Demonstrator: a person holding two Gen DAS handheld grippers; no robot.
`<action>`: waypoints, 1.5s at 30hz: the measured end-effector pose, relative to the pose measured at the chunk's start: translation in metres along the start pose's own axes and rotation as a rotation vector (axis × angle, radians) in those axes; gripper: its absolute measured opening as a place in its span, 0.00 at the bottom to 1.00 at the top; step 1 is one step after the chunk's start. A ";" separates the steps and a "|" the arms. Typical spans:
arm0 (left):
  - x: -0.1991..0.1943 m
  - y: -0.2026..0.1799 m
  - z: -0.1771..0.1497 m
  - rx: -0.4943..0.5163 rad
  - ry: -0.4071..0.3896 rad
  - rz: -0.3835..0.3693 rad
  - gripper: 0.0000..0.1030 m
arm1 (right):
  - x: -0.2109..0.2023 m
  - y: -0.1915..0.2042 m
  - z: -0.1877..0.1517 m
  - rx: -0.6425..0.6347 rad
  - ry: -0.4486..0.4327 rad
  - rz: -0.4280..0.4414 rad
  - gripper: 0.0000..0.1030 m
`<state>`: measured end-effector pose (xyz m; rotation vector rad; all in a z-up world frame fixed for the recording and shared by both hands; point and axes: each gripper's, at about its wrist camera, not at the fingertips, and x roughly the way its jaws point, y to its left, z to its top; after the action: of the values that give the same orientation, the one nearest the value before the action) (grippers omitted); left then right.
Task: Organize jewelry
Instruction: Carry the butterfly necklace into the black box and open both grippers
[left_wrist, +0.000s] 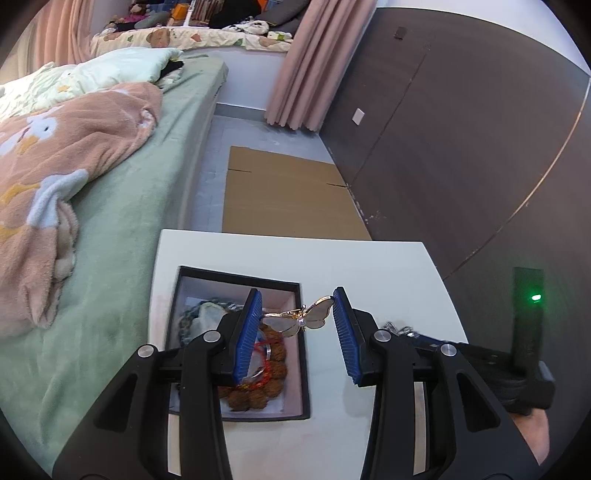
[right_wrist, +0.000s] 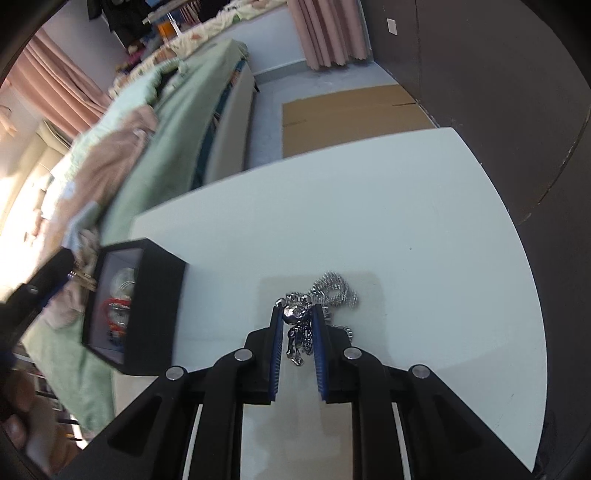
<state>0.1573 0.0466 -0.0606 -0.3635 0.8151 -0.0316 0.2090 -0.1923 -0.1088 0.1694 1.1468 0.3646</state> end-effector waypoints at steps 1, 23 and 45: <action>-0.002 0.004 0.000 -0.003 0.001 0.006 0.39 | -0.006 0.001 -0.001 0.010 -0.013 0.027 0.15; -0.039 0.043 0.005 -0.064 -0.030 0.020 0.92 | -0.107 0.067 0.010 -0.054 -0.281 0.146 0.15; -0.059 0.083 0.017 -0.160 -0.089 -0.018 0.95 | -0.113 0.168 0.039 -0.192 -0.301 0.165 0.15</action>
<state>0.1196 0.1393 -0.0352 -0.5196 0.7284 0.0333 0.1711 -0.0759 0.0566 0.1450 0.7982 0.5726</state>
